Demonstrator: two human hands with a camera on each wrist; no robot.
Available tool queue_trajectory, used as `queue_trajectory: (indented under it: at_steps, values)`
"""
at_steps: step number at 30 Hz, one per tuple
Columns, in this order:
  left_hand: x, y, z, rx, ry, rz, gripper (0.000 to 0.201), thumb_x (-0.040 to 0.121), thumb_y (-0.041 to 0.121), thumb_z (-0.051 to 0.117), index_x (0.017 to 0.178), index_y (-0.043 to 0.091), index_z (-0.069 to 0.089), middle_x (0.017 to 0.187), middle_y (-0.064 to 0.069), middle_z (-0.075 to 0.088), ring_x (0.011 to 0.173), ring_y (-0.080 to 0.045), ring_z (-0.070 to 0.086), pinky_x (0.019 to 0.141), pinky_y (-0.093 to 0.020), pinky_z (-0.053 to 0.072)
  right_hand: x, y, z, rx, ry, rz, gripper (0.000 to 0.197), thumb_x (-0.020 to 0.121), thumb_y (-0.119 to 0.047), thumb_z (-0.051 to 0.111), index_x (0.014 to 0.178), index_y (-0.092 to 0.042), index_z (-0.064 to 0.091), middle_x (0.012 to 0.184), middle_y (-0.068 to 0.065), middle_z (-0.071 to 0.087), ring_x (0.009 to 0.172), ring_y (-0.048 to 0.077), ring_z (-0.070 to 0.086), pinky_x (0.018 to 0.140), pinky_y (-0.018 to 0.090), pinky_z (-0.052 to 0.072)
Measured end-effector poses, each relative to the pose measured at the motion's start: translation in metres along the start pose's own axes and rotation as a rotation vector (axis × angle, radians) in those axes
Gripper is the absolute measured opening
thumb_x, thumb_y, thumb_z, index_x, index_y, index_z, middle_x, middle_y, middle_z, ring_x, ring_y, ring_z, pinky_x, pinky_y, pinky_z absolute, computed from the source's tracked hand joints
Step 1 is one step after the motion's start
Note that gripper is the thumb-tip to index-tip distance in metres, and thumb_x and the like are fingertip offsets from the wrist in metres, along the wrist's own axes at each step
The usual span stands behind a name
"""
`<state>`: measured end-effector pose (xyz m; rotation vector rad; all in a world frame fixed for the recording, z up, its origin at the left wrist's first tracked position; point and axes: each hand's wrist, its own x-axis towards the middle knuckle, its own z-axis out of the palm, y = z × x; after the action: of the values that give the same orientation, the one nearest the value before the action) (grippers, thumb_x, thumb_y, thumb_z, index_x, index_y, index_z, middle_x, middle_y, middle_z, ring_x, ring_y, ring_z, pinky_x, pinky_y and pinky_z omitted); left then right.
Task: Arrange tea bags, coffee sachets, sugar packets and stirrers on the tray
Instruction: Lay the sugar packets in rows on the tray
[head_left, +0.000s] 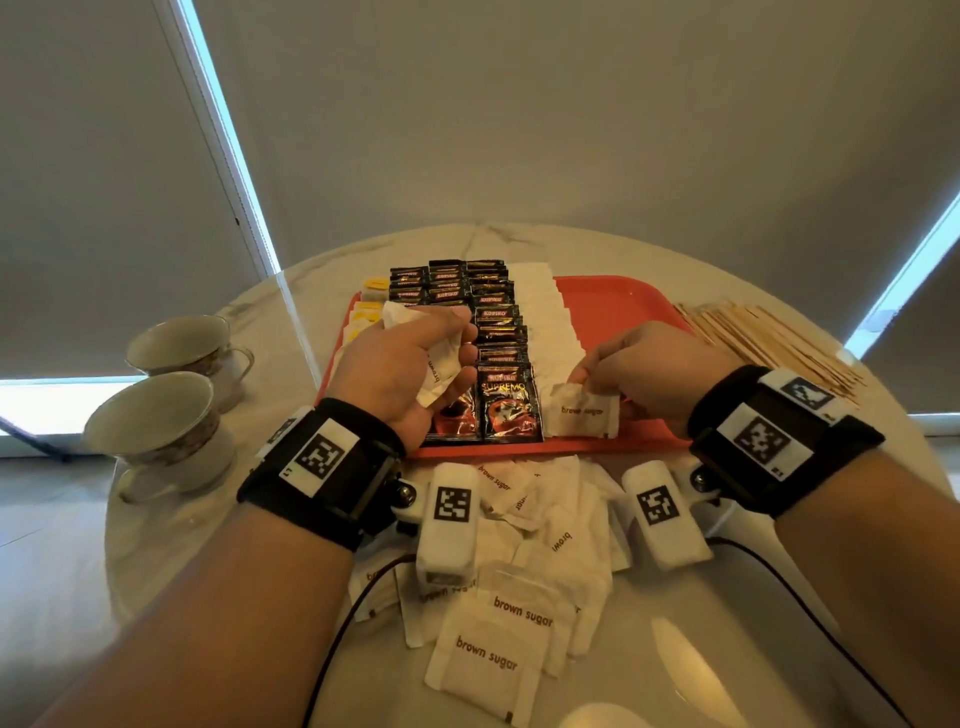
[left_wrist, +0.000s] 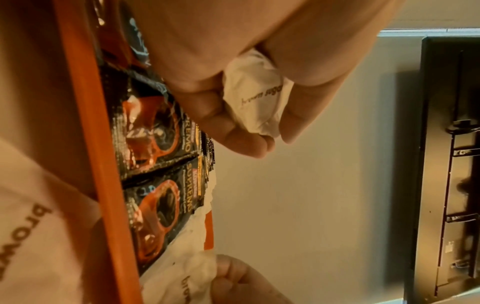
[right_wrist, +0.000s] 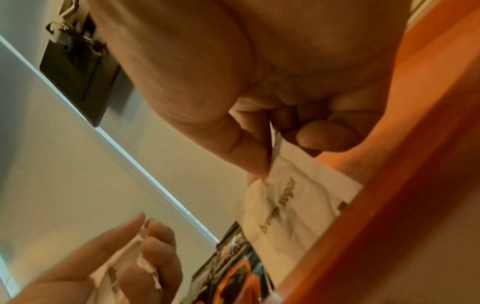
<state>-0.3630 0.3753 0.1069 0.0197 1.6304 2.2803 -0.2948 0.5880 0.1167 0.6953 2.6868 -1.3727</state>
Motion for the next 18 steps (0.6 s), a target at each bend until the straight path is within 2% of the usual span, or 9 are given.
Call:
queue_trajectory:
  at_steps: [2,5,8,11,13,15,16,17,18]
  values:
    - [0.000,0.000,0.000,0.002,0.005,-0.002,0.005,0.093,0.017,0.077,0.096,0.015,0.072,0.080,-0.002,0.075,0.066,-0.012,0.070,0.053,-0.028,0.057,-0.002,-0.003,0.000,-0.074,-0.008,-0.010,0.024,0.086,-0.007,0.069,0.078,-0.024,0.083,0.087,0.001,0.078,0.096,0.030,0.072,0.080,0.042,0.059]
    - [0.000,-0.001,0.001,-0.004,0.015,-0.007,0.004,0.094,0.016,0.076,0.094,0.015,0.072,0.079,-0.002,0.075,0.066,-0.012,0.071,0.052,-0.027,0.057,-0.005,-0.007,-0.001,-0.112,-0.026,-0.036,0.022,0.086,-0.009,0.074,0.079,-0.028,0.083,0.088,-0.005,0.076,0.092,0.016,0.067,0.070,0.029,0.051]
    - [0.000,-0.002,0.001,-0.012,0.021,-0.001,0.004,0.094,0.015,0.076,0.094,0.016,0.072,0.078,-0.002,0.076,0.068,-0.013,0.071,0.053,-0.027,0.057,-0.007,-0.006,-0.003,-0.050,0.012,-0.049,0.019,0.086,-0.009,0.076,0.081,-0.027,0.082,0.092,-0.007,0.075,0.091,0.009,0.064,0.065,0.024,0.047]
    - [0.001,-0.003,0.001,-0.012,0.024,-0.002,0.005,0.094,0.015,0.076,0.095,0.016,0.072,0.079,-0.002,0.076,0.068,-0.013,0.071,0.053,-0.027,0.057,-0.007,-0.001,-0.003,0.013,0.087,-0.080,0.008,0.088,-0.018,0.077,0.087,-0.025,0.080,0.091,-0.006,0.074,0.088,0.010,0.064,0.063,0.023,0.043]
    - [0.003,-0.004,0.001,-0.009,0.020,-0.003,0.004,0.094,0.015,0.076,0.096,0.016,0.072,0.079,-0.002,0.075,0.067,-0.013,0.071,0.053,-0.027,0.057,-0.008,0.003,0.000,0.141,0.187,-0.085,0.005,0.092,-0.029,0.073,0.093,-0.026,0.077,0.095,-0.006,0.072,0.090,0.012,0.064,0.069,0.026,0.048]
    - [0.004,-0.004,-0.001,-0.014,0.012,-0.004,0.005,0.094,0.015,0.076,0.098,0.015,0.072,0.081,-0.003,0.075,0.067,-0.013,0.071,0.053,-0.028,0.056,-0.007,0.007,0.005,0.368,0.226,-0.060,0.009,0.096,-0.033,0.067,0.101,-0.028,0.073,0.104,-0.008,0.070,0.103,0.013,0.064,0.092,0.035,0.053]
    - [0.005,-0.004,-0.001,-0.016,0.009,-0.004,0.006,0.094,0.015,0.076,0.099,0.015,0.072,0.082,-0.003,0.075,0.067,-0.013,0.071,0.053,-0.028,0.056,-0.005,0.008,0.008,0.489,0.209,-0.050,0.013,0.098,-0.034,0.065,0.108,-0.029,0.071,0.110,-0.011,0.068,0.112,0.014,0.062,0.103,0.039,0.050]
    - [0.005,-0.005,-0.001,-0.017,0.008,-0.005,0.007,0.093,0.015,0.076,0.099,0.014,0.072,0.082,-0.003,0.075,0.066,-0.013,0.070,0.053,-0.027,0.056,-0.005,0.009,0.011,0.596,0.187,-0.043,0.020,0.099,-0.035,0.063,0.117,-0.029,0.067,0.114,-0.013,0.065,0.118,0.015,0.059,0.108,0.041,0.046]
    - [0.005,-0.005,-0.001,-0.018,0.009,-0.007,0.007,0.094,0.015,0.075,0.100,0.014,0.072,0.081,-0.003,0.075,0.066,-0.013,0.070,0.053,-0.027,0.056,-0.004,0.011,0.014,0.671,0.166,-0.030,0.029,0.100,-0.037,0.061,0.127,-0.028,0.063,0.114,-0.015,0.062,0.120,0.015,0.057,0.106,0.039,0.046]
